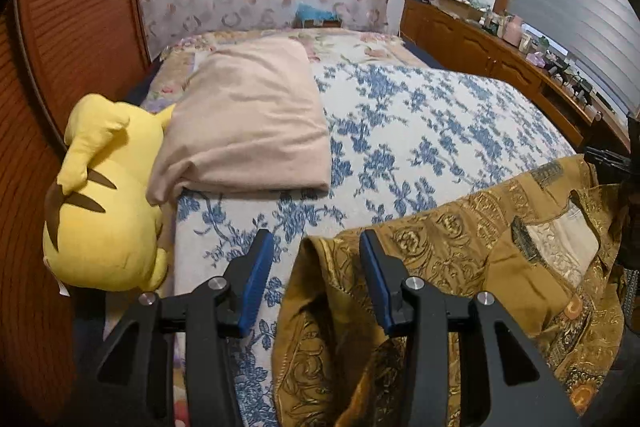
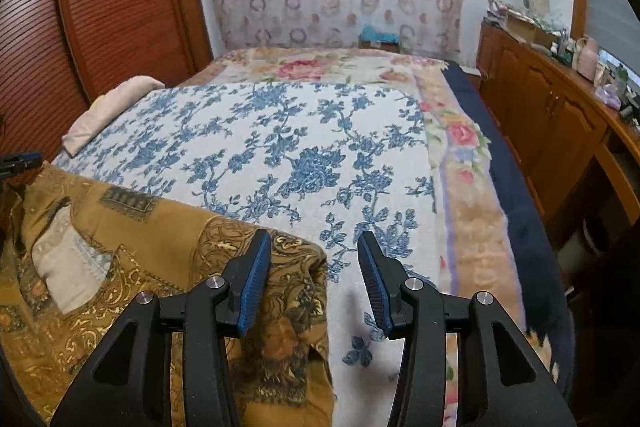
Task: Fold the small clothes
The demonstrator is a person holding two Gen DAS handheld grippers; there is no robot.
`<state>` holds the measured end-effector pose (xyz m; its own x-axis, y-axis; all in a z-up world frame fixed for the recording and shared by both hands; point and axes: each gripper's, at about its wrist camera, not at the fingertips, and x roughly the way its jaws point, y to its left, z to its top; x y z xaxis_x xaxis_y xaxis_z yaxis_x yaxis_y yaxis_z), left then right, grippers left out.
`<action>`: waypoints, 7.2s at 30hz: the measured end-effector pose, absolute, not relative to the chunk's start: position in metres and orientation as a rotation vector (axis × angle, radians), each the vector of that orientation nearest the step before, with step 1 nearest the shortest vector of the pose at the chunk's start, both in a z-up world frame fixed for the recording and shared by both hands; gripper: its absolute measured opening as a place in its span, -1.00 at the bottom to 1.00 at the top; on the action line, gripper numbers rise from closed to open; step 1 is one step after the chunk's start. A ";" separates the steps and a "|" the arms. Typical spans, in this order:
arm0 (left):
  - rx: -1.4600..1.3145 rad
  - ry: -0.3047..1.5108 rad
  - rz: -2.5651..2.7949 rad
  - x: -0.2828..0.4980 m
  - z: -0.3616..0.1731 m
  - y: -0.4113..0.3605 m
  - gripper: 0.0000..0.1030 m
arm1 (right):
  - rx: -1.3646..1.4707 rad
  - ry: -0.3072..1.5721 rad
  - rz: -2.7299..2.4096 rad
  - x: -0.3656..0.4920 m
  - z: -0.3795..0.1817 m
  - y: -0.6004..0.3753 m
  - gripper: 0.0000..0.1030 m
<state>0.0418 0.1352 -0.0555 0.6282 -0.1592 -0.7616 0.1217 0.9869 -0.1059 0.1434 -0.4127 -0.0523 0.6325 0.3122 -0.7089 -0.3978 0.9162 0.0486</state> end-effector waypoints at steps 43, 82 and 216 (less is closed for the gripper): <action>-0.117 0.628 -0.277 -0.015 0.036 0.117 -0.91 | -0.041 0.738 0.640 0.107 0.012 -0.393 -0.89; 0.035 0.278 -0.114 0.080 0.212 0.143 -0.91 | -0.137 0.352 0.492 0.139 0.264 -0.388 -0.90; -0.233 0.614 -0.102 -0.004 -0.020 0.152 -1.00 | -0.045 0.732 0.404 0.080 0.039 -0.419 -0.99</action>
